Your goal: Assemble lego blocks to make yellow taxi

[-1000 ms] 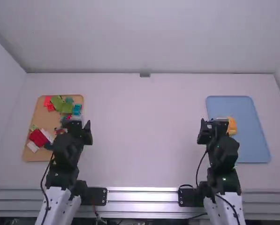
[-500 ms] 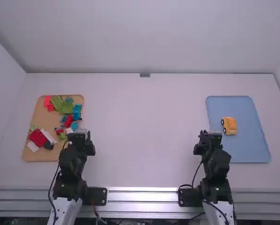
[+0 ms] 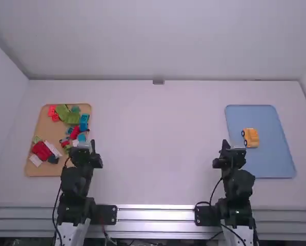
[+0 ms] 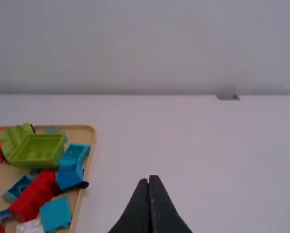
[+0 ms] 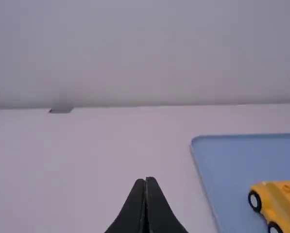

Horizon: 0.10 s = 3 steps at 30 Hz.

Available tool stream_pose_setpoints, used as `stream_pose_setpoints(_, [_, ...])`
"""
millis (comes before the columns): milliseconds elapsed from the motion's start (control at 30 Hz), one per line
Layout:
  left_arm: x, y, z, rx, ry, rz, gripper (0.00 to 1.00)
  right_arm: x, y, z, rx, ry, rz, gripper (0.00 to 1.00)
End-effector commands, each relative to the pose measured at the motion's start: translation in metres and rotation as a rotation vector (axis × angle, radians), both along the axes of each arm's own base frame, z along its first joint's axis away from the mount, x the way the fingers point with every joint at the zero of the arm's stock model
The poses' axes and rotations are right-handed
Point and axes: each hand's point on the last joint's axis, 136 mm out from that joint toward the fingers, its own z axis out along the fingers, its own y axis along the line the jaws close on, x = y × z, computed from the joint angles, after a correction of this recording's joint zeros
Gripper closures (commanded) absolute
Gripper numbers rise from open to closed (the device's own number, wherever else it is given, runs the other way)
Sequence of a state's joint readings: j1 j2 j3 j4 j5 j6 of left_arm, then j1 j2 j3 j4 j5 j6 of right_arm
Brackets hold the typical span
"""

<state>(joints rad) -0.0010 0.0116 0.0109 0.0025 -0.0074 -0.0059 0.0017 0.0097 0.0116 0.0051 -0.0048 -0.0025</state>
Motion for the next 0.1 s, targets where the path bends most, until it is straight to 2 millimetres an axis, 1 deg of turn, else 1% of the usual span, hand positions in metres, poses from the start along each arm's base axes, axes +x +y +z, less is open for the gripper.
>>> stream_pose_setpoints(0, [-0.0001,-0.001,-0.0033,0.005,0.002,-0.007,1.0,-0.0001,-0.0012,-0.0048,0.002,0.007,-0.007,1.0])
stream_pose_setpoints(67, [-0.0001,-0.001,-0.0033,0.005,0.002,-0.007,1.0,-0.0001,-0.0012,-0.0048,0.002,0.007,-0.007,1.0])
